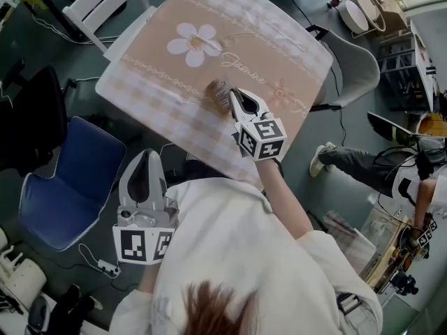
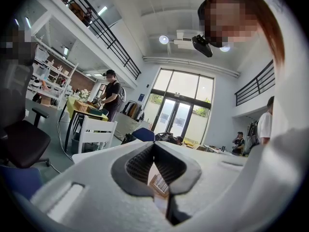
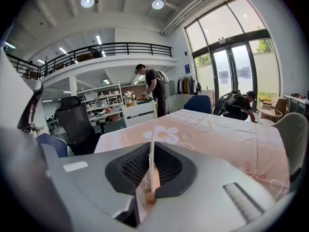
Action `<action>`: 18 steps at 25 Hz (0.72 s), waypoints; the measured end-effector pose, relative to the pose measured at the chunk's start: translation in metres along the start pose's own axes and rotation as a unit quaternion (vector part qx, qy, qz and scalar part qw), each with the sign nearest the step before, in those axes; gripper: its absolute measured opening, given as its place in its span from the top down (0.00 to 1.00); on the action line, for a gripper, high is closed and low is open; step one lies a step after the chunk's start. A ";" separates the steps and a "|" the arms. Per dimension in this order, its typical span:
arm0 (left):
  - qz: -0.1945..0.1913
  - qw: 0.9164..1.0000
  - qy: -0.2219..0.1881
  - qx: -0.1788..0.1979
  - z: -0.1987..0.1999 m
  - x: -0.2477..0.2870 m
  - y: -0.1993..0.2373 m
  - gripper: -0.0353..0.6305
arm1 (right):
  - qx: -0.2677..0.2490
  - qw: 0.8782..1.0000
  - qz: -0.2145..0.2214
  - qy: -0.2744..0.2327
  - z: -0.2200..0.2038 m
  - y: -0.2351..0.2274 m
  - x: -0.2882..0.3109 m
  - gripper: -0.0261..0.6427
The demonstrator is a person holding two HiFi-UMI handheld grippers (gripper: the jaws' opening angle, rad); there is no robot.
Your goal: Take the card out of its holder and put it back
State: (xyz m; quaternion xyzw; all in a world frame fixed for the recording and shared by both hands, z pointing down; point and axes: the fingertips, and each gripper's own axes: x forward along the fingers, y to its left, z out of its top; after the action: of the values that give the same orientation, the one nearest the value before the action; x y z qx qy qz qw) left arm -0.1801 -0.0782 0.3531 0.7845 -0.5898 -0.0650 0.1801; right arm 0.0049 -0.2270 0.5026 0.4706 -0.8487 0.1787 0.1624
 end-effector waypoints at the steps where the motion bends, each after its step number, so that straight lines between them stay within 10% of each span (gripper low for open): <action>1: 0.000 1.000 0.000 0.001 0.000 0.000 0.000 0.95 | 0.001 1.000 0.001 0.004 -0.002 0.000 0.001 0.94; 18: 0.007 1.000 -0.006 0.001 0.000 -0.006 0.000 0.95 | 0.015 1.000 0.001 0.009 -0.007 -0.003 0.001 0.94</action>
State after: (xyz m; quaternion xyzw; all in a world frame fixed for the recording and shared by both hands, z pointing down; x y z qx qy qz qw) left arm -0.1817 -0.0725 0.3525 0.7801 -0.5966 -0.0677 0.1758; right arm 0.0079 -0.2262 0.5101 0.4709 -0.8447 0.1957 0.1626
